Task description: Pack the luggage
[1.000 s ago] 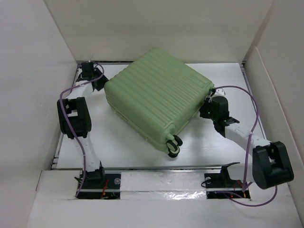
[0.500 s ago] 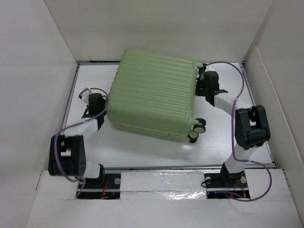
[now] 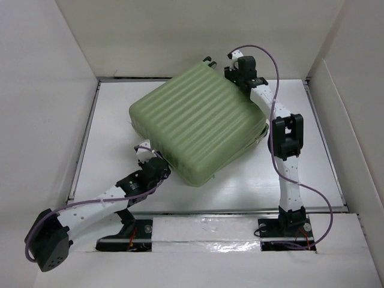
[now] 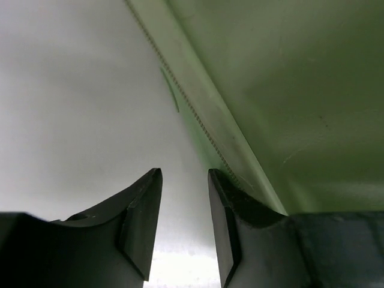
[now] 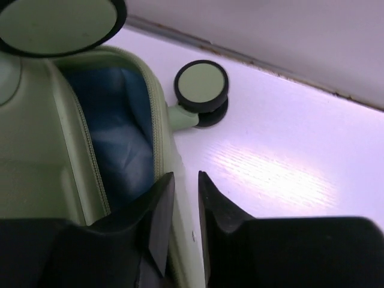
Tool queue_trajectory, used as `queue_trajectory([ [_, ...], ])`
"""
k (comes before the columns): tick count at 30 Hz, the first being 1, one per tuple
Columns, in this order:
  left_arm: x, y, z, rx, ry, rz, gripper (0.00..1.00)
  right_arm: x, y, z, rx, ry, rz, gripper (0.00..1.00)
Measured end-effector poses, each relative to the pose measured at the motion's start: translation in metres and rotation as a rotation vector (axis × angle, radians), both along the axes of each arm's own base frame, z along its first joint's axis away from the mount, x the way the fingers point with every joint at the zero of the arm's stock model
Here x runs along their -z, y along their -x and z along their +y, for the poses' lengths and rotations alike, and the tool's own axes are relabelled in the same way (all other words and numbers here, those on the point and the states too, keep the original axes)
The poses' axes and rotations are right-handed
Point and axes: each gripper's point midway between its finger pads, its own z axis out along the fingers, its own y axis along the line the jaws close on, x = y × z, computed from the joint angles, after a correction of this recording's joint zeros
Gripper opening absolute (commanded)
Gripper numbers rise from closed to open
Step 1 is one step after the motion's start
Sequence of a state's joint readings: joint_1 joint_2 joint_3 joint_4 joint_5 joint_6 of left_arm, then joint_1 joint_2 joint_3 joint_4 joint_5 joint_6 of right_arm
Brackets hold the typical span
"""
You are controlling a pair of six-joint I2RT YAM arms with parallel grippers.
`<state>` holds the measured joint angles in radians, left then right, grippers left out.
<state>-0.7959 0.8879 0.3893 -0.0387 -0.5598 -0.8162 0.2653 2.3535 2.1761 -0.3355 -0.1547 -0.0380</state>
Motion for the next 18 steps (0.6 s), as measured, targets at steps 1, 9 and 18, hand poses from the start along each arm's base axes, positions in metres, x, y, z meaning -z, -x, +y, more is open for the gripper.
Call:
queue_trajectory([
  [1,0.001,0.005,-0.003,0.015,-0.003,0.005,0.38,-0.005,-0.001,0.004,-0.003,-0.008,-0.009,0.44],
  [9,-0.001,0.008,-0.002,0.021,0.024,0.05,0.41,-0.061,0.007,-0.001,0.033,-0.094,-0.083,0.75],
  [18,-0.059,-0.046,0.014,-0.082,0.053,-0.056,0.41,-0.262,0.11,0.016,-0.087,-0.277,-0.359,0.84],
])
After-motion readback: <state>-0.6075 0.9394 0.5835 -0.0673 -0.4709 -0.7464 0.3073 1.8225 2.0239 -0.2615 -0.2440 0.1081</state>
